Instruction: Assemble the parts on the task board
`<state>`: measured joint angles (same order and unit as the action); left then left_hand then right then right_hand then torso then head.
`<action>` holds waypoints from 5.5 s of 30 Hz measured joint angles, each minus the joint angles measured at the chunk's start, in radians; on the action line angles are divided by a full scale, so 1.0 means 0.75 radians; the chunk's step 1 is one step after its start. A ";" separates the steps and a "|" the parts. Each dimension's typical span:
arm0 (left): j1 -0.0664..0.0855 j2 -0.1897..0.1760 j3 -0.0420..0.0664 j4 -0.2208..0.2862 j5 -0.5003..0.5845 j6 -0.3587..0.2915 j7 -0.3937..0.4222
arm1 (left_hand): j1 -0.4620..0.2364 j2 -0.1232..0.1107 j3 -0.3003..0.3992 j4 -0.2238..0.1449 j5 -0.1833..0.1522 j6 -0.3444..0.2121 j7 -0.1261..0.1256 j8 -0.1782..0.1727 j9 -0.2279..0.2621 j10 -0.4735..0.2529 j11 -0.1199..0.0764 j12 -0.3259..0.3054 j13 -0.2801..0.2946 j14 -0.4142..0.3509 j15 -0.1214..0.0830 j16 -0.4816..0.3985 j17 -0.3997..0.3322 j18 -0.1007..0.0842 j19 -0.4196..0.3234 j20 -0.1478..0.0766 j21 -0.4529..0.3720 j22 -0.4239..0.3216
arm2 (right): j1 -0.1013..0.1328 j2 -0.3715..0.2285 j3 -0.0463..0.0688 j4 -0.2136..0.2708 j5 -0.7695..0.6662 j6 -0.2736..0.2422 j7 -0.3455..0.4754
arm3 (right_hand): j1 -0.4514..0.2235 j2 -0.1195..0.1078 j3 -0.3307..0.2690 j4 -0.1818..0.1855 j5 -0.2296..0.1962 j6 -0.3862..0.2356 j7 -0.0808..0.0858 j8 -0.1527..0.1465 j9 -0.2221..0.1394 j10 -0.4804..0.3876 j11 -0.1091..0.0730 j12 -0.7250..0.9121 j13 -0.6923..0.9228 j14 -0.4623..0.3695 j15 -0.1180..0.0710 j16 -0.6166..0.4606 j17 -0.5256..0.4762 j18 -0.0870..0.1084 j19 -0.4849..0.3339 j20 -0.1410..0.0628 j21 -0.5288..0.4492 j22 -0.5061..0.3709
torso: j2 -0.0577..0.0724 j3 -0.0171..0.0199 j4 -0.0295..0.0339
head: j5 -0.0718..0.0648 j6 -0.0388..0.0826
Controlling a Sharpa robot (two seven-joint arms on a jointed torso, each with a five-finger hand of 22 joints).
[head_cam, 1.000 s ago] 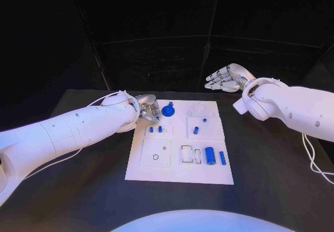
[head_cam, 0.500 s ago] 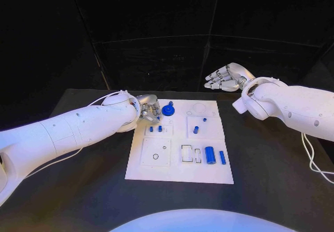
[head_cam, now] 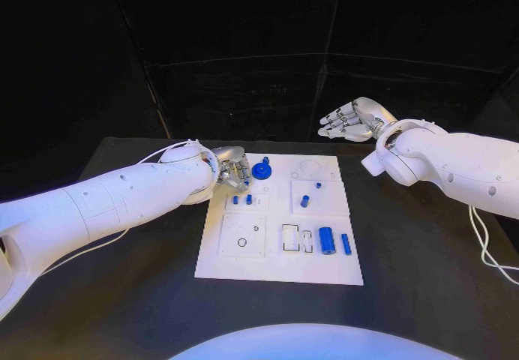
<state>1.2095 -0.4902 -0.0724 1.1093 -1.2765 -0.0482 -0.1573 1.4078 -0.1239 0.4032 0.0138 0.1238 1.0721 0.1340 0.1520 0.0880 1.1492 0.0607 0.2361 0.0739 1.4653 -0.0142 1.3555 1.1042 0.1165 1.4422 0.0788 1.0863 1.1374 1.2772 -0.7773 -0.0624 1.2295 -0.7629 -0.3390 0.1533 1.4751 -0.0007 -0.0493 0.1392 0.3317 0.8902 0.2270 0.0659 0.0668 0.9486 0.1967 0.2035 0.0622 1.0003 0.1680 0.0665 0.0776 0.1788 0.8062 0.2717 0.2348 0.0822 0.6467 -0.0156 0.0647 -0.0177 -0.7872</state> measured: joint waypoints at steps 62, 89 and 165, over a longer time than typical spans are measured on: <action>0.026 -0.303 0.038 0.179 0.374 -0.173 0.161 | -0.040 -0.024 -0.016 0.010 0.000 -0.031 0.022 -0.083 -0.020 -0.017 0.030 -0.074 0.011 -0.007 0.017 -0.030 -0.090 0.000 -0.051 0.021 -0.152 -0.107 | -0.006 -0.134 -0.001 0.108 -0.436 0.021 -0.102 | 0.080 0.006 0.094 -0.119 -0.047 0.234 -0.105 0.062 0.010 0.361 -0.164 0.023 0.014 0.619 -0.223 0.342 0.209 0.000 0.514 -0.236 0.299 0.153 | -0.005 0.0000 0.0050 | -0.027 0.010; 0.019 -0.458 0.020 0.422 1.421 -0.206 0.600 | -0.042 -0.014 -0.009 0.016 0.000 -0.021 0.021 -0.083 -0.027 0.007 0.026 -0.057 0.022 -0.188 0.021 -0.238 -0.469 0.072 -0.257 0.028 -0.611 -0.463 | -0.149 -0.100 -0.003 0.255 -1.023 0.101 -0.290 | -0.002 -0.129 0.279 -0.065 -0.051 0.174 -0.064 0.004 0.002 0.269 -0.122 -0.175 0.009 0.620 -0.214 1.476 1.265 0.000 0.445 -0.222 0.835 0.534 | -0.001 0.0006 0.0066 | -0.098 0.021; 0.015 -0.463 0.017 0.429 1.470 -0.167 0.621 | -0.028 0.001 -0.009 0.009 0.000 -0.057 0.057 -0.093 -0.028 -0.017 0.050 -0.046 0.023 -0.203 0.036 -0.243 -0.479 0.070 -0.265 0.036 -0.626 -0.471 | -0.188 -0.012 -0.002 0.172 -1.146 0.121 -0.374 | -0.038 -0.115 0.652 -0.144 -0.205 0.283 -0.103 0.015 0.014 0.375 -0.165 -0.140 0.019 0.620 -0.224 1.685 1.440 -0.042 0.524 -0.224 1.277 1.058 | -0.003 0.0012 0.0035 | -0.101 0.001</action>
<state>1.2209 -0.8374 -0.0593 1.4311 -0.1742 -0.1737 0.3081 1.3869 -0.1234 0.3964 0.0203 0.1238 1.0290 0.1770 0.0825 0.0668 1.1362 0.0984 0.2014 0.0915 1.3133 0.0126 1.1732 0.7451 0.1691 1.2437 0.1059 0.6169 0.7841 1.1362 -0.7864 -0.0640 1.3588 -1.6222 -0.2484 -0.1275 1.4469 -0.0867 0.4397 0.0316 0.1777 1.1025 0.1497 0.0772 0.0773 1.2295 0.0731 0.0986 0.0767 1.4650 -0.0003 1.3301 1.1573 0.1473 1.1993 0.1039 1.1926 0.8756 0.6443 -0.0148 0.0673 -0.0939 -0.7865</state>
